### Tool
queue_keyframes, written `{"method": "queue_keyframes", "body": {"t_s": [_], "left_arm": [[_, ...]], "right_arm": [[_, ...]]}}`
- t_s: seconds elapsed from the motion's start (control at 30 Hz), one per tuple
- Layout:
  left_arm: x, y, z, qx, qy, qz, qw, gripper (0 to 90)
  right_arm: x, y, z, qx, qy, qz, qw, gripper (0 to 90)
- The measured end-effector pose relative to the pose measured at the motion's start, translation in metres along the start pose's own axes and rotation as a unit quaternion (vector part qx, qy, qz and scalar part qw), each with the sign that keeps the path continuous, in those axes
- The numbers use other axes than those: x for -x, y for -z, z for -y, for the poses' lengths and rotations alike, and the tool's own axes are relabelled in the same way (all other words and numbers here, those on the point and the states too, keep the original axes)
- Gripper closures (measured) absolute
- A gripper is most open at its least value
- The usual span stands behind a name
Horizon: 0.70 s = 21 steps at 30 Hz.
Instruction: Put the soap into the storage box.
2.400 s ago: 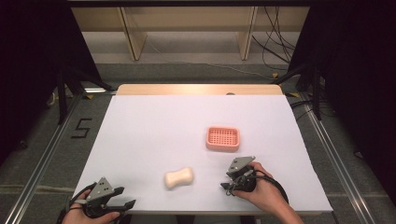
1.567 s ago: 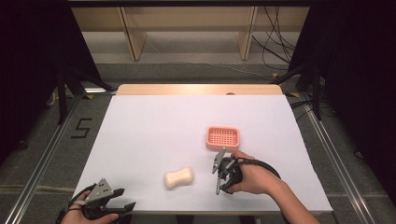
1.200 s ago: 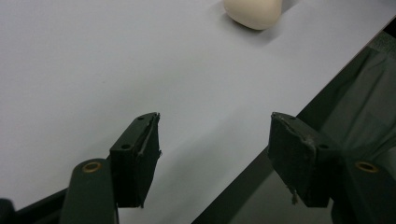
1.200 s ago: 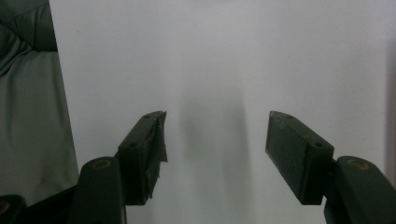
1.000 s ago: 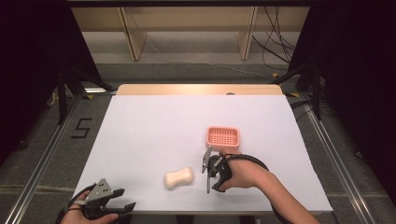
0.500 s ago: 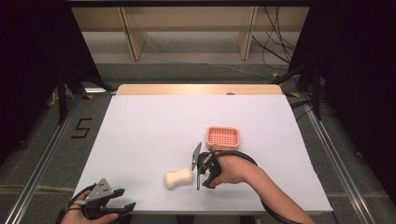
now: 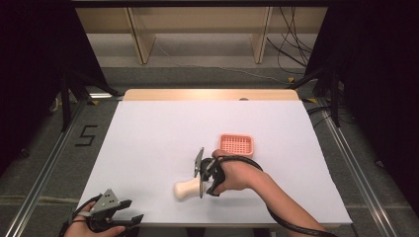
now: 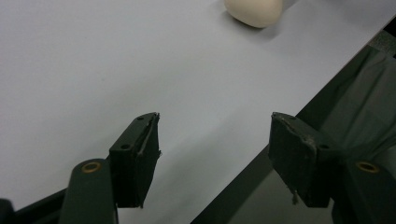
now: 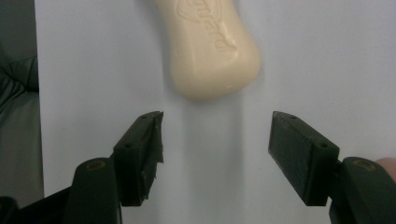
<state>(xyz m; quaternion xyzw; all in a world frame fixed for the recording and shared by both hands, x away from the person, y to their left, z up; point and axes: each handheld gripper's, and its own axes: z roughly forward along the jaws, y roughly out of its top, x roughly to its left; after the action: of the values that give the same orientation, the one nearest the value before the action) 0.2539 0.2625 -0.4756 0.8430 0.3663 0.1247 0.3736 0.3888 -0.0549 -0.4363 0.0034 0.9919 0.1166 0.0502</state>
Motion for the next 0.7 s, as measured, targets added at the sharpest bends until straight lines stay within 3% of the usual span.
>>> {"method": "queue_keyframes", "body": {"t_s": [0.1, 0.13, 0.17, 0.2, 0.23, 0.27, 0.3, 0.33, 0.37, 0.4, 0.43, 0.53, 0.63, 0.67, 0.7], "left_arm": [[0.000, 0.000, 0.000, -0.001, -0.003, -0.004, 1.0000, 33.3], [0.000, 0.000, 0.000, 0.000, 0.000, 0.000, 1.0000, 33.3], [0.000, 0.000, 0.000, -0.002, 0.000, -0.003, 1.0000, 33.3], [0.003, 0.000, 0.000, 0.004, 0.017, 0.004, 0.9999, 33.3], [0.003, 0.000, 0.001, 0.005, 0.020, 0.007, 0.9998, 33.3], [0.003, 0.000, 0.001, 0.004, 0.019, 0.007, 0.9998, 33.3], [0.001, 0.000, 0.000, -0.002, 0.004, 0.002, 1.0000, 33.3], [0.003, 0.000, 0.001, 0.005, 0.019, 0.005, 0.9998, 33.3], [0.003, 0.000, 0.001, 0.004, 0.020, 0.007, 0.9998, 33.3], [0.000, 0.000, 0.000, -0.003, 0.001, 0.001, 1.0000, 33.3], [0.001, 0.001, 0.000, -0.002, 0.004, 0.001, 1.0000, 33.3], [0.002, 0.000, 0.000, -0.001, 0.011, 0.005, 0.9999, 33.3], [0.003, 0.000, 0.001, 0.004, 0.019, 0.008, 0.9998, 33.3], [0.003, 0.000, 0.001, 0.004, 0.018, 0.008, 0.9998, 33.3], [0.003, 0.000, 0.001, 0.004, 0.019, 0.009, 0.9998, 33.3]], "right_arm": [[-0.001, -0.001, -0.004, 0.003, -0.009, -0.007, 0.9999, 35.2], [0.001, 0.000, -0.004, -0.005, 0.012, -0.002, 0.9999, 35.2], [0.001, -0.002, -0.006, 0.000, 0.005, -0.003, 1.0000, 35.0], [0.000, 0.000, -0.007, -0.008, -0.002, -0.005, 1.0000, 35.0], [0.001, -0.002, -0.008, -0.004, 0.002, -0.004, 1.0000, 34.7], [0.001, -0.003, -0.009, -0.004, 0.003, -0.005, 1.0000, 34.6], [0.000, -0.002, -0.012, -0.015, -0.008, -0.011, 0.9998, 34.5], [-0.002, -0.003, -0.013, -0.008, -0.020, -0.011, 0.9997, 34.4], [-0.001, -0.003, -0.015, -0.016, -0.015, -0.013, 0.9997, 34.2], [-0.001, -0.004, -0.016, -0.014, -0.012, -0.011, 0.9998, 34.2], [0.000, -0.005, -0.018, -0.010, -0.001, -0.011, 0.9999, 34.1], [-0.002, -0.007, -0.023, -0.017, -0.015, -0.020, 0.9995, 33.7], [0.005, -0.013, -0.028, 0.007, 0.042, -0.013, 0.9990, 33.3], [-0.001, -0.011, -0.029, -0.006, -0.003, -0.020, 0.9998, 33.2], [0.001, -0.012, -0.030, -0.012, 0.019, -0.016, 0.9996, 33.0]]}}
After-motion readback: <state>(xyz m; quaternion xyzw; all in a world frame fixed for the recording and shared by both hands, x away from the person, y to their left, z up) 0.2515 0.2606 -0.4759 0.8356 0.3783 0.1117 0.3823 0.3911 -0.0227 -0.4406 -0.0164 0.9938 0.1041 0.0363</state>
